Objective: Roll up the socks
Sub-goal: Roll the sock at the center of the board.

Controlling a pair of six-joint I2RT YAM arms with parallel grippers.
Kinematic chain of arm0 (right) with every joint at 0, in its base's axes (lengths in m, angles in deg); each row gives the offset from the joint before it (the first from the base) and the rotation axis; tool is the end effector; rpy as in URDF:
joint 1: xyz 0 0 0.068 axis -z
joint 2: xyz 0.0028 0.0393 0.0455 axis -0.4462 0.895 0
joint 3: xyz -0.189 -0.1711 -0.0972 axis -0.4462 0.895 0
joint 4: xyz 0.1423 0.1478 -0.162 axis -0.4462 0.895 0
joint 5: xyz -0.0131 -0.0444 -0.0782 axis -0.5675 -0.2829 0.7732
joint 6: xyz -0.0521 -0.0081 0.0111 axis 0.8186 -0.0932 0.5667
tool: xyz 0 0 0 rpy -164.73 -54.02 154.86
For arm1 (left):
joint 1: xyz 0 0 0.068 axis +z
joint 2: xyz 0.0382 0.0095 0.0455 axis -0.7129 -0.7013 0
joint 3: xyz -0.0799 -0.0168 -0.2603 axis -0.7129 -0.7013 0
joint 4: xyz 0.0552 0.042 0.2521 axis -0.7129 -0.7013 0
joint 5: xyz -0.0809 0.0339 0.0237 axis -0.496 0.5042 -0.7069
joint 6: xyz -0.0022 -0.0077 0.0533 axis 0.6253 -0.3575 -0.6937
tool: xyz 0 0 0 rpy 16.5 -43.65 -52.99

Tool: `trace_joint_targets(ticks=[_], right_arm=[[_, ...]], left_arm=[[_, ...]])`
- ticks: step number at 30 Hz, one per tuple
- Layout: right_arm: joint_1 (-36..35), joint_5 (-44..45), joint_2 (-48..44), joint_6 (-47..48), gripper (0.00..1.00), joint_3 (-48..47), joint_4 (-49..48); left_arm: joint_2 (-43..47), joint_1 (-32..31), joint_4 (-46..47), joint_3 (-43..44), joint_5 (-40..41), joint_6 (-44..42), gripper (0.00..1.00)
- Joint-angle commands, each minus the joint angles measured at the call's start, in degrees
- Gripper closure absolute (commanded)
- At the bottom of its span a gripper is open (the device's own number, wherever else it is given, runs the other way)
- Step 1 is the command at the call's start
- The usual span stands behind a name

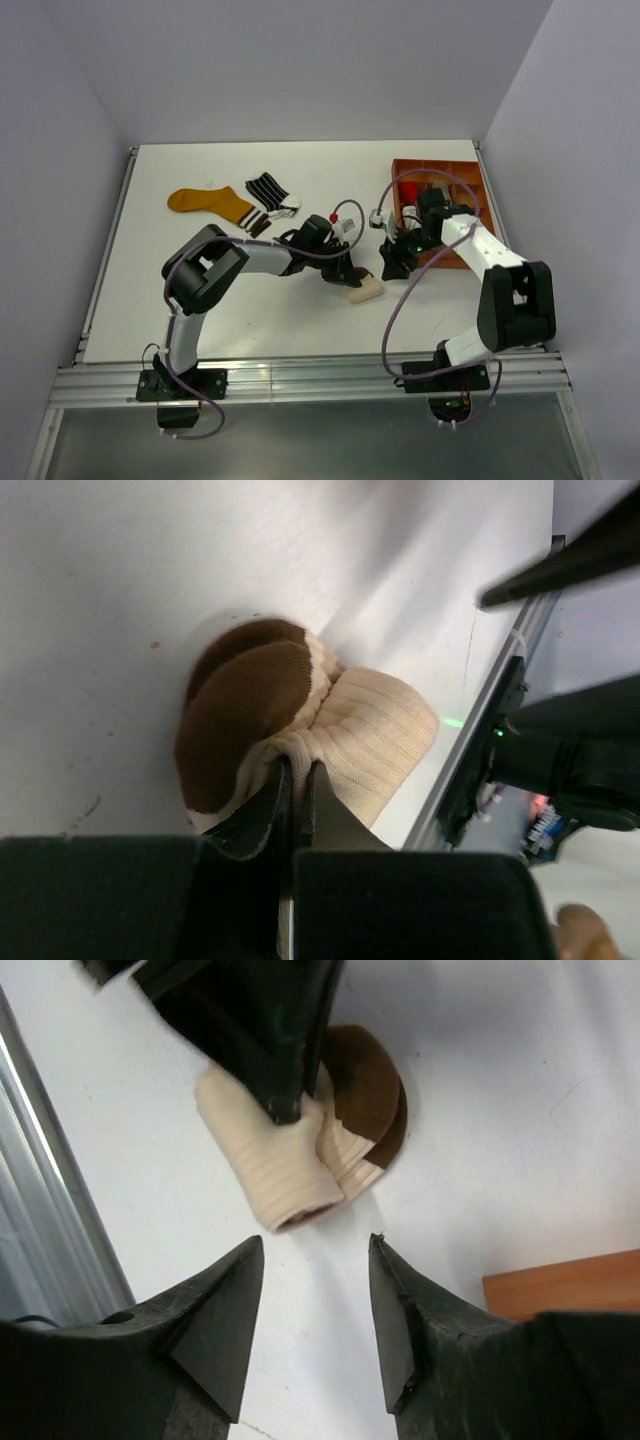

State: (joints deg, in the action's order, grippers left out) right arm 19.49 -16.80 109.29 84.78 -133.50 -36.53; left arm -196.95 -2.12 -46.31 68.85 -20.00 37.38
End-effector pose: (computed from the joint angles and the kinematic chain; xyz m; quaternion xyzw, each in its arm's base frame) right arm 0.2646 0.0572 0.2106 -0.4961 0.7818 0.3061 0.2213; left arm 0.2640 -0.3164 0.1209 0.1504 0.8654 -0.4636 0.1166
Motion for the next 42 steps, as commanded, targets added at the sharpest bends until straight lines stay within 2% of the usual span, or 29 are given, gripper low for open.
trace_joint_targets(ticks=[1,5,7,11,13,23,32,38,41,42], right_arm=[[-0.38,1.27,-6.89,4.95,0.45,5.41,-7.04],[-3.09,3.82,-16.63,6.8,0.42,12.63,-13.29],[-5.99,6.36,-20.34,6.8,0.38,17.73,-18.28],[-12.93,12.25,-27.72,5.66,0.33,24.41,-25.15],[-16.7,14.71,-28.18,5.31,0.32,26.18,-27.0],[-24.63,19.64,-26.07,3.81,0.32,27.32,-31.4],[-29.47,20.35,-22.39,3.98,0.33,25.3,-27.28],[-29.73,20.26,-15.37,3.03,0.43,21.97,-25.35],[-29.73,19.73,-12.54,1.71,0.54,20.21,-24.99],[-29.65,19.65,-11.84,1.27,0.63,19.42,-24.9]], left_arm=[[-6.31,1.97,-21.61,-0.59,-1.62,-2.49,1.0],[-9.65,3.21,-29.08,3.63,-3.91,-4.15,1.0],[-10.53,3.73,-30.93,5.3,-6.98,-4.59,1.0],[-12.99,4.09,-35.32,8.47,-6.81,-5.12,1.0],[-13.61,4.18,-35.86,9.52,-7.6,-4.86,1.0],[-15.54,4.18,-39.02,12.95,-7.6,-4.16,1.0],[-16.86,4.26,-39.9,14.98,-8.13,-4.24,1.0],[-17.13,4.26,-39.64,15.59,-8.48,-3.98,1.0],[-17.13,4.26,-39.55,15.59,-8.57,-3.98,1.0],[-17.04,4.26,-39.46,15.59,-8.4,-3.81,1.0]])
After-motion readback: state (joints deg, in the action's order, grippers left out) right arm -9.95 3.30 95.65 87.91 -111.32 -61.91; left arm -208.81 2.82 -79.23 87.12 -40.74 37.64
